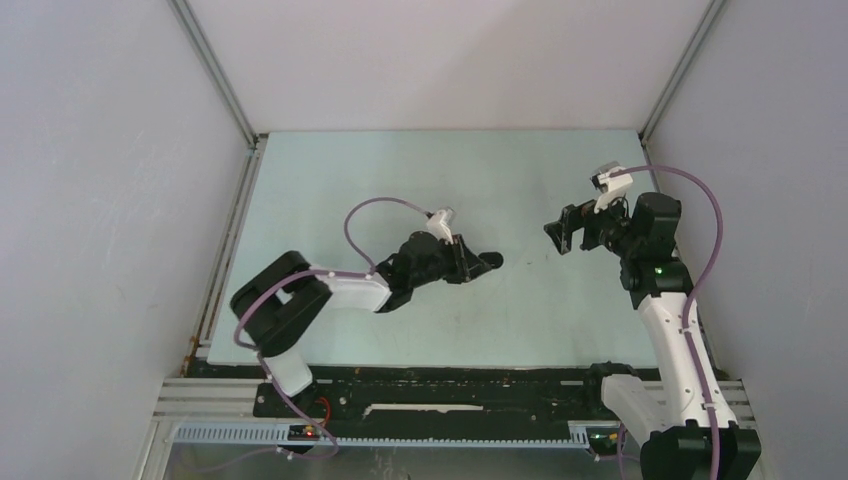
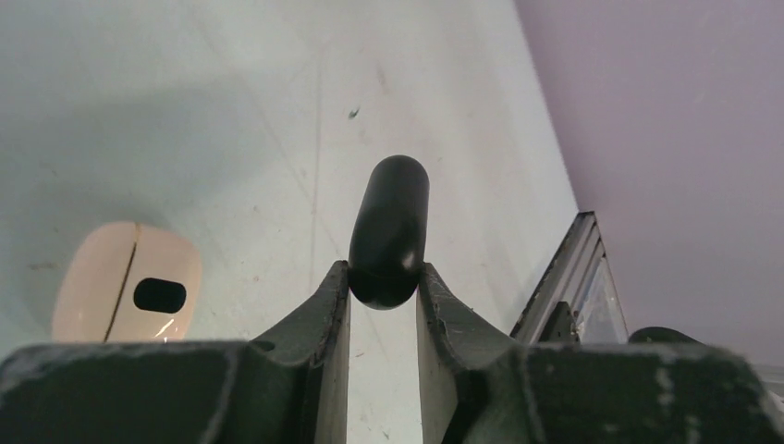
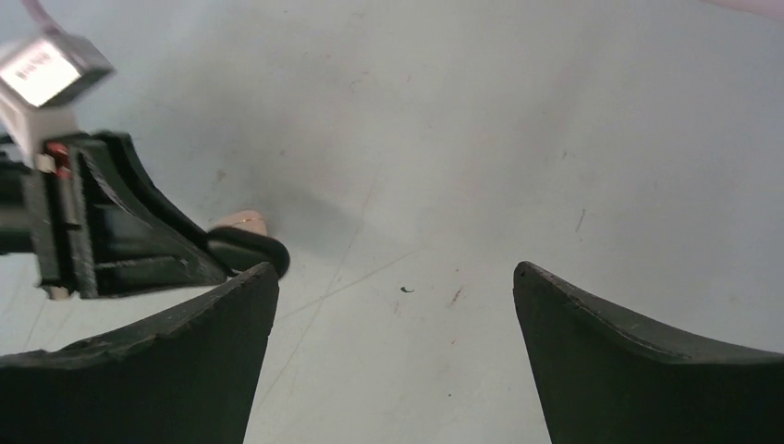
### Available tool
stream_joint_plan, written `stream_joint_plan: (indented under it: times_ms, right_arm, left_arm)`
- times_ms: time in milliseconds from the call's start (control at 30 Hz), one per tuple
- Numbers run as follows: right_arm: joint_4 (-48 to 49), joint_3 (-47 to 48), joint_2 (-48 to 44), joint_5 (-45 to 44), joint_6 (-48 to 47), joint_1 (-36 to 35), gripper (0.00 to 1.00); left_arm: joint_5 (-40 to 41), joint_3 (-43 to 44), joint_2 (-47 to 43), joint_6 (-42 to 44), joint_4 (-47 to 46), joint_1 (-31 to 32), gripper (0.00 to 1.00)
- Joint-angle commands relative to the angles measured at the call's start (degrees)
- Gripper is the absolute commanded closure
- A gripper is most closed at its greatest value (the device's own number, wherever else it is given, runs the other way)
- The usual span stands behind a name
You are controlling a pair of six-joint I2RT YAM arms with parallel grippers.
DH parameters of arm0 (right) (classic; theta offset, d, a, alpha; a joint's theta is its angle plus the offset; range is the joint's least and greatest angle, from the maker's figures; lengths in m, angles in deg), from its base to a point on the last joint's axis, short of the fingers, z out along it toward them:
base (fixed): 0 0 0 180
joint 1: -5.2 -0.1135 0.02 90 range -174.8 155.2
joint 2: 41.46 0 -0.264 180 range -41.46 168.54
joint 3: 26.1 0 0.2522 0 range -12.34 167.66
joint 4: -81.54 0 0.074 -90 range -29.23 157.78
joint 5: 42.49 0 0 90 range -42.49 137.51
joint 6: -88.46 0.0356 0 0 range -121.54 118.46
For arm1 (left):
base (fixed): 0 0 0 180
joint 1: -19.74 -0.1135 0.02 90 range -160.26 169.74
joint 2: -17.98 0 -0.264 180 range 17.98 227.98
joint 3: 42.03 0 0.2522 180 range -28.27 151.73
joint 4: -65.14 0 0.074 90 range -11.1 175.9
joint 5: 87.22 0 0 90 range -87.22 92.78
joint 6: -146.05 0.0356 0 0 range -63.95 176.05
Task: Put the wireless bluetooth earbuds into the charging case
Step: Place the charging case with the earbuds at the center of the board.
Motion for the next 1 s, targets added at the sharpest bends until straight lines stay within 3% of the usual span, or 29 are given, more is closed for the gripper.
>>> stream_joint_plan:
  times_ms: [0, 200, 300, 533, 733, 967]
  right_arm:
    - [2.4, -0.1, 0.1, -3.2, 1.1, 0.3, 0.0]
    - [2.0, 0.0, 1.4, -2.0, 0.2, 0.3, 0.0]
    - [1.8, 0.0, 2.0, -1.1, 0.0, 0.4, 0.0]
    - [1.6, 0.0, 2.4, -0.5, -0.3, 0.4, 0.0]
    - [1.2, 0.0, 2.3, -0.2, -0.6, 0.4, 0.0]
    - [0.7, 0.0, 3.0, 1.0, -0.8, 0.8, 0.0]
  left_arm:
    - [0.6, 5.6, 6.8, -8.2, 1.6, 2.4, 0.89]
    - [-2.1, 8.6, 15.0, -15.5, 0.6, 3.0, 0.8]
    - [-3.4, 9.6, 17.2, -17.3, 2.6, 2.9, 0.7]
    - [-2.0, 12.2, 14.8, -10.2, 17.6, 2.6, 0.52]
    - [-1.8, 12.6, 12.5, -5.5, 23.9, 2.1, 0.33]
    - [2.3, 10.2, 2.1, 4.2, 36.2, 1.8, 0.31]
